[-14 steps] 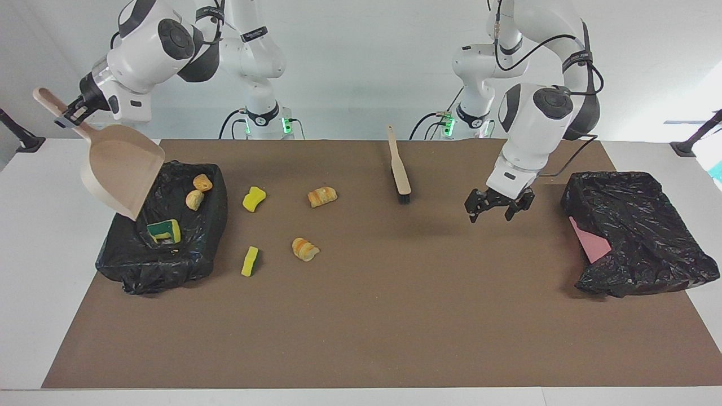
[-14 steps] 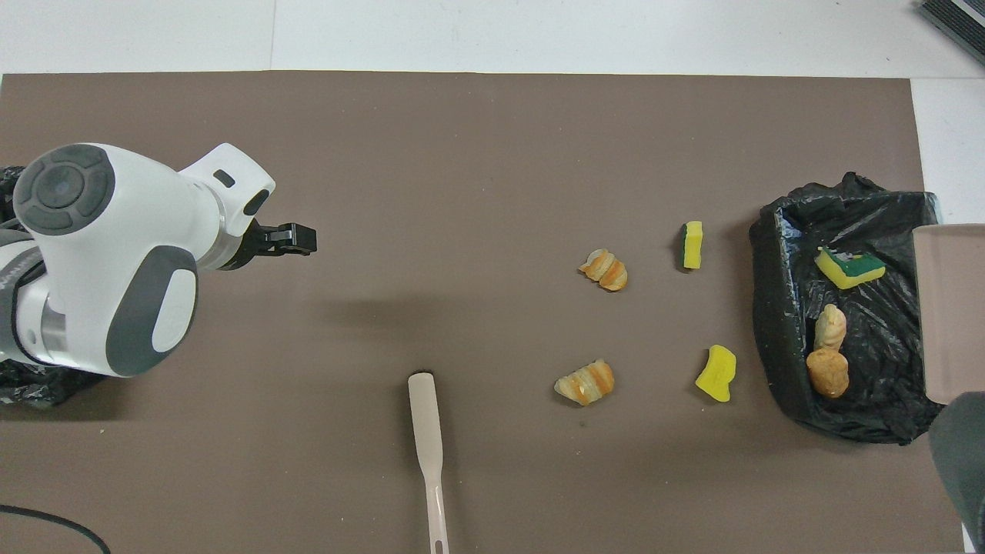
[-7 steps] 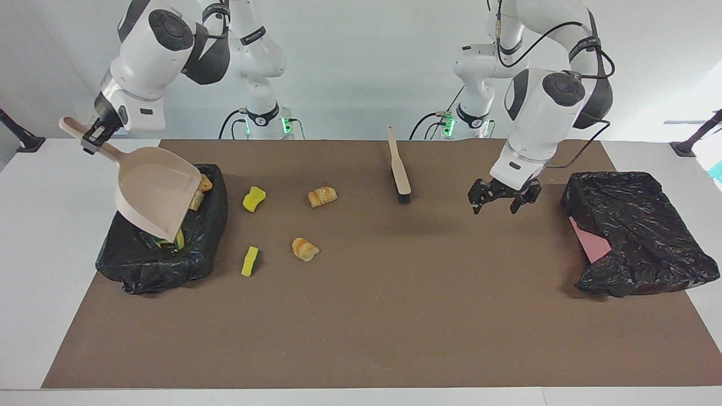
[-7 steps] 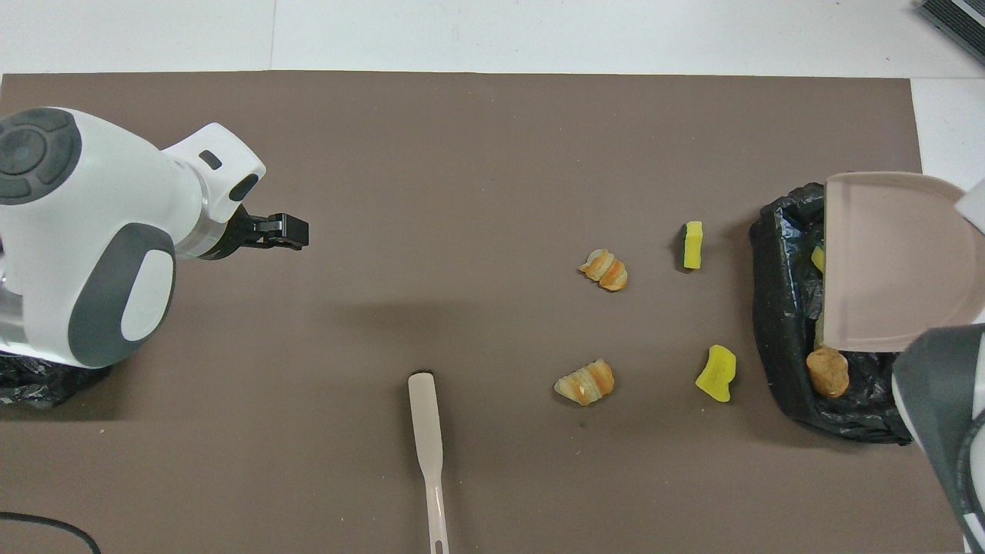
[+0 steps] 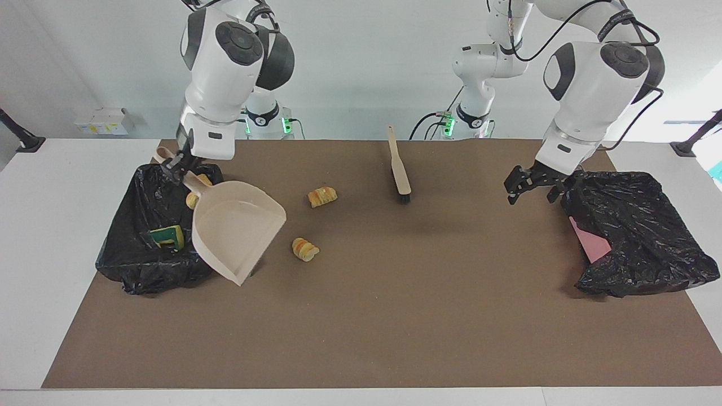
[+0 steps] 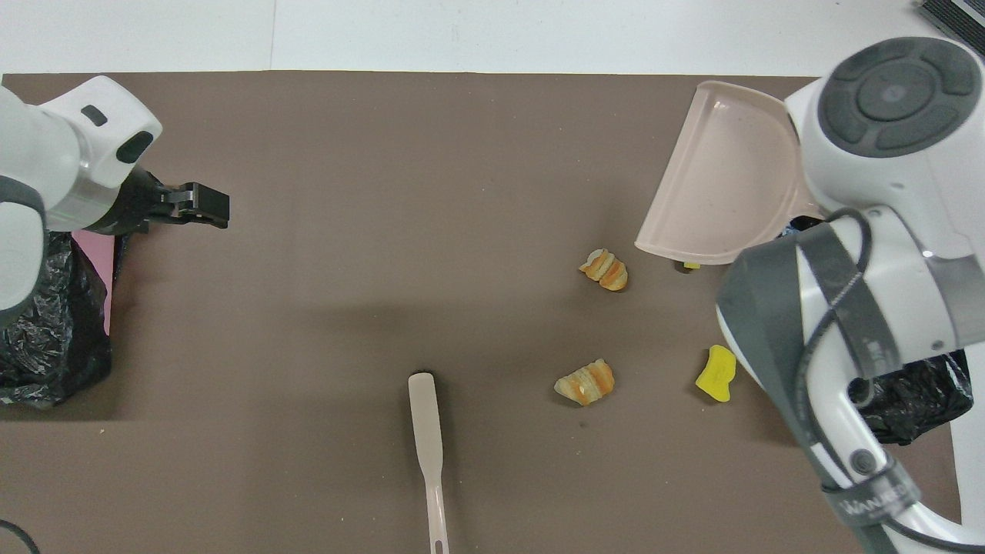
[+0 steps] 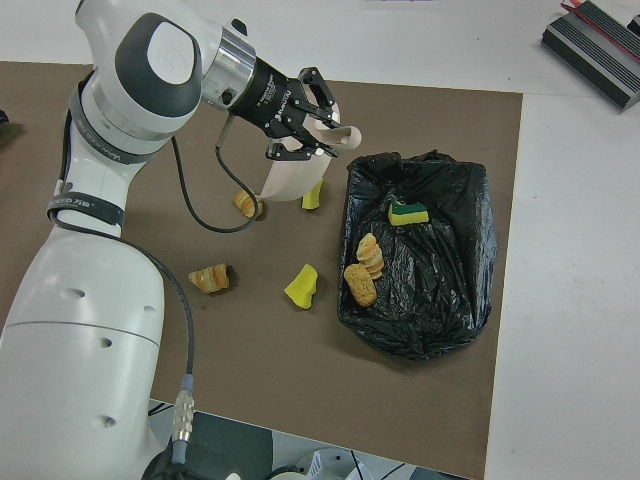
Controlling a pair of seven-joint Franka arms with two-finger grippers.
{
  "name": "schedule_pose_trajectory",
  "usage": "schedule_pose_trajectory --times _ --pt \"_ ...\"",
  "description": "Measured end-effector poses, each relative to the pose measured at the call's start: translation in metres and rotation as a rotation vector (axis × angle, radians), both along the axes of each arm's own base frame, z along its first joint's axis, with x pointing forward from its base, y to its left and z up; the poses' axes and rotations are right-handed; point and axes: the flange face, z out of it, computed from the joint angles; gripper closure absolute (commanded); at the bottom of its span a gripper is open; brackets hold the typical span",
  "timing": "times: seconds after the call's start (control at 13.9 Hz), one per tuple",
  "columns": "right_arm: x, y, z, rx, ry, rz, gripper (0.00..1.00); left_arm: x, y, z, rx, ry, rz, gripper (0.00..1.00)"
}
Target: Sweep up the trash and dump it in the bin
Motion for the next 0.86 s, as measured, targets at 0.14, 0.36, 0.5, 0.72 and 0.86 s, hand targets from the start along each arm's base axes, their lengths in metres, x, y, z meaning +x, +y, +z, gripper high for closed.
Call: schedule_pose_trajectory --times 0.14,0.36,0.5,0.72,0.86 --pt "0.01 0.049 -0.018 0.08 -0.065 -0.13 1.0 0.0 0.028 0.017 0.005 0.019 -0.021 0.0" --pt "0.022 0.11 -0.038 0.219 -0.143 -0.374 1.0 -0.006 0.051 0.035 0.011 0.031 -0.055 0.0" --pt "0.025 0.151 -0.057 0.288 -0.173 -0.537 1.0 -0.015 0.056 0.051 0.013 0.023 -0.071 0.0" --pt "0.024 0.198 -0.082 0.37 -0.206 -0.703 1.0 -0.03 0.055 0.074 0.014 0.003 -0.085 0.0" --pt "0.022 0.226 -0.1 0.406 -0.231 -0.793 1.0 -0.035 0.056 0.077 0.014 0.014 -0.097 0.0"
